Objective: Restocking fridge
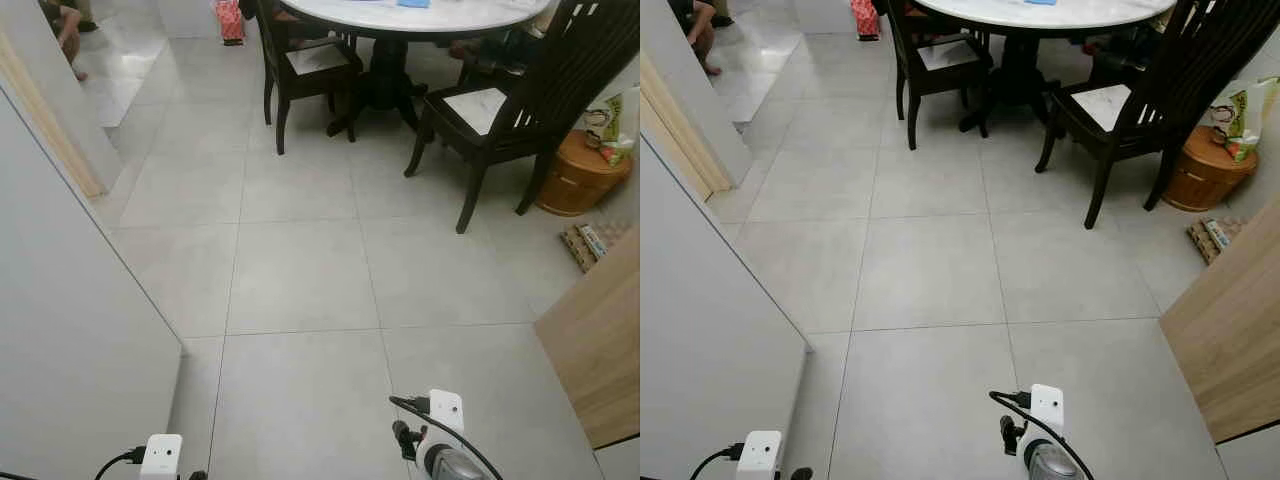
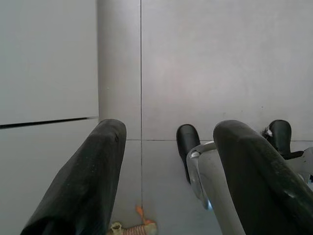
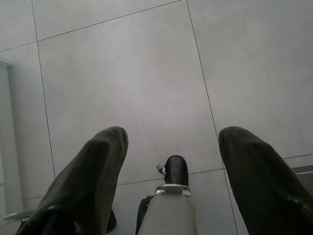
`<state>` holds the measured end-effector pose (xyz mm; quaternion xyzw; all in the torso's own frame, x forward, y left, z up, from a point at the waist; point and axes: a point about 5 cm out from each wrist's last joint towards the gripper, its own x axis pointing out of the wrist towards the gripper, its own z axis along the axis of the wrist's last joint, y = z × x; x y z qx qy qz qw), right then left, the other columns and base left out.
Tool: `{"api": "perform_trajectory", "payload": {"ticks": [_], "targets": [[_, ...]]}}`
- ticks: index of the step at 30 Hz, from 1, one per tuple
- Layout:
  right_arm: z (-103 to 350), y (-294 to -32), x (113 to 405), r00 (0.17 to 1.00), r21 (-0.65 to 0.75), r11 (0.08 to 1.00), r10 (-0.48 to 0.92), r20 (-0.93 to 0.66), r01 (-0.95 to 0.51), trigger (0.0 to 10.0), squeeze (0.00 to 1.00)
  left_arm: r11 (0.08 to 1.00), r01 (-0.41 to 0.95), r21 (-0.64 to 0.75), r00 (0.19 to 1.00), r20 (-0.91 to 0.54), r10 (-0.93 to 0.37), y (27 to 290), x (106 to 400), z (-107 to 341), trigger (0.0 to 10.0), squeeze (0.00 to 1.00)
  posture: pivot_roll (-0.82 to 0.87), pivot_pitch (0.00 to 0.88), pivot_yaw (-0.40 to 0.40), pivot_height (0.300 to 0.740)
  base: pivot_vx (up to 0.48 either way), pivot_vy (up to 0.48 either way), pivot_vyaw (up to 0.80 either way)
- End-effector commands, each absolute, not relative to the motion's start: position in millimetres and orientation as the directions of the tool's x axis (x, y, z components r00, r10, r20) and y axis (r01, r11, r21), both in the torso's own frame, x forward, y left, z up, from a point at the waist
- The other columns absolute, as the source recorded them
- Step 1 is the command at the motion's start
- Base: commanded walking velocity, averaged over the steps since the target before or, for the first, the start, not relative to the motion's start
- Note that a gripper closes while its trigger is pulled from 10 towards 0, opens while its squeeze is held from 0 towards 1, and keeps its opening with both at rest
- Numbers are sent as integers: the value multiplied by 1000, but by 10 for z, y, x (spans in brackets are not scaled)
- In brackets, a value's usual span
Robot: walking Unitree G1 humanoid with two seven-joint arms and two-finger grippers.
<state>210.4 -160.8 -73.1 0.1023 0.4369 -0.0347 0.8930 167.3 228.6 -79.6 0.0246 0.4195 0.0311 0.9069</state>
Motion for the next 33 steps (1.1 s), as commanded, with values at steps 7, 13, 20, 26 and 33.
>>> {"api": "perform_trajectory", "payload": {"ticks": [7, 13, 20, 26, 33], "targets": [[-745, -1622, 2074, 616, 113, 987, 17, -788, 117, 10000, 0, 997, -33, 73, 622, -779, 78, 2265, 1629, -827, 10000, 0, -73, 91, -9, 740, 0, 0, 457], [-749, -1615, 2069, 612, 120, 984, 16, -791, 129, 10000, 0, 997, -32, 70, 619, -782, 75, 2255, 1623, -833, 10000, 0, -73, 97, -9, 740, 0, 0, 800], [-750, -1617, 2069, 607, 112, 987, 18, -794, 116, 10000, 0, 997, -33, 68, 617, -784, 74, 2257, 1628, -832, 10000, 0, -73, 102, -10, 740, 0, 0, 800], [-747, -1617, 2075, 607, 112, 988, 24, -794, 108, 10000, 0, 997, -33, 69, 616, -784, 75, 2259, 1634, -830, 10000, 0, -71, 103, -14, 740, 0, 0, 800], [-746, -1613, 2077, 605, 112, 988, 28, -796, 101, 10000, 0, 997, -34, 71, 614, -785, 77, 2261, 1638, -829, 10000, 0, -74, 104, -13, 740, 0, 0, 800]]}}
